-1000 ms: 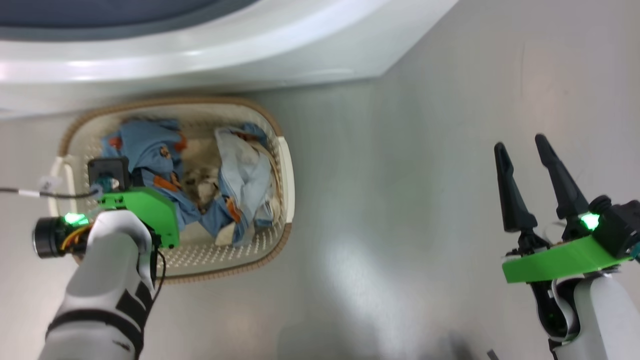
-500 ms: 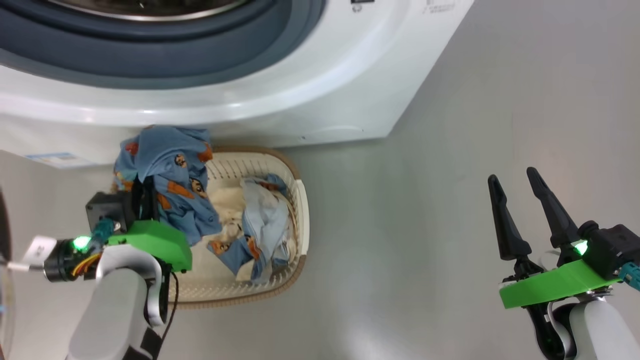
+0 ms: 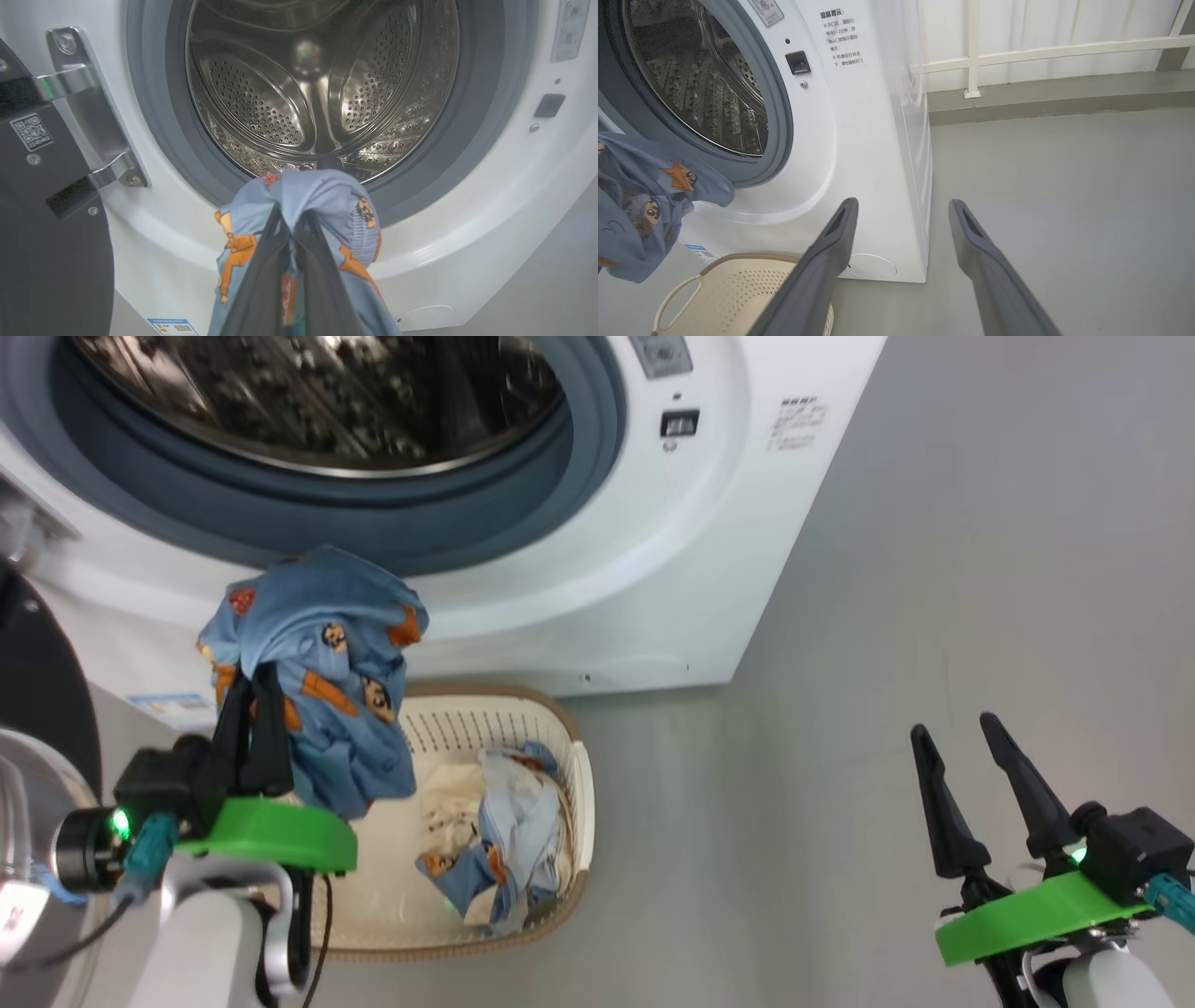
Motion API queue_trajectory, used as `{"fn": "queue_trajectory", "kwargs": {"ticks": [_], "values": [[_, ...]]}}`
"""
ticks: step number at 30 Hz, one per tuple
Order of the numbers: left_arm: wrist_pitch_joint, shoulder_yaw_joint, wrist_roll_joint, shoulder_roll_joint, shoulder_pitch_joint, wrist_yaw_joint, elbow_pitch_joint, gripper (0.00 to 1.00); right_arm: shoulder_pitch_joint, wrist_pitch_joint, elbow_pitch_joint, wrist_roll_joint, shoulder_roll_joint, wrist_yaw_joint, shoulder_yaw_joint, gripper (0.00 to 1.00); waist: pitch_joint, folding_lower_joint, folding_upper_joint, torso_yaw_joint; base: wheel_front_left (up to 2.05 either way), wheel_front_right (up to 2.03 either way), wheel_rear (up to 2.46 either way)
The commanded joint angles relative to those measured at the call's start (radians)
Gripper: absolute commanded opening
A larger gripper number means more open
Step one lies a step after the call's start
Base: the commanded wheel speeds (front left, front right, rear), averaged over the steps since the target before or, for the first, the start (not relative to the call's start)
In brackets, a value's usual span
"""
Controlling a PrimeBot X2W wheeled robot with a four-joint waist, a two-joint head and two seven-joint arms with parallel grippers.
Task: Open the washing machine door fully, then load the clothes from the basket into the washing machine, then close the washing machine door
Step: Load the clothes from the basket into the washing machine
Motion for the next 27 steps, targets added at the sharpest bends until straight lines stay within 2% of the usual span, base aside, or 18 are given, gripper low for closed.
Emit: {"fn": "queue_trajectory", "kwargs": {"ticks": [1, 8, 15, 27], "values": [[-0.006, 0.04, 0.009, 0.036, 0.028, 0.005, -0.063, 0.0, 0.024, -0.005, -0.022, 0.003, -0.001, 0.002, 0.02, 1.0, -0.061, 0.0, -0.0001, -0.002, 0.0, 0.0, 0.0], [-0.001, 0.054, 0.008, 0.05, 0.14, 0.027, -0.219, 0.0, 0.063, -0.005, -0.012, 0.005, 0.008, 0.002, 0.023, 1.0, -0.136, 0.0, -0.0001, -0.013, 0.0, 0.0, 0.0], [0.01, 0.065, 0.002, 0.06, 0.21, 0.045, -0.311, 0.0, 0.077, -0.005, -0.014, 0.005, 0.009, 0.002, 0.024, 1.0, -0.161, 0.0, -0.0001, -0.017, 0.0, 0.0, 0.0], [0.004, 0.085, -0.02, 0.053, 0.336, 0.067, -0.368, 0.0, 0.096, -0.005, -0.013, 0.002, 0.006, 0.002, 0.036, 1.0, -0.211, 0.0, -0.0001, -0.032, 0.0, 0.0, 0.0]]}}
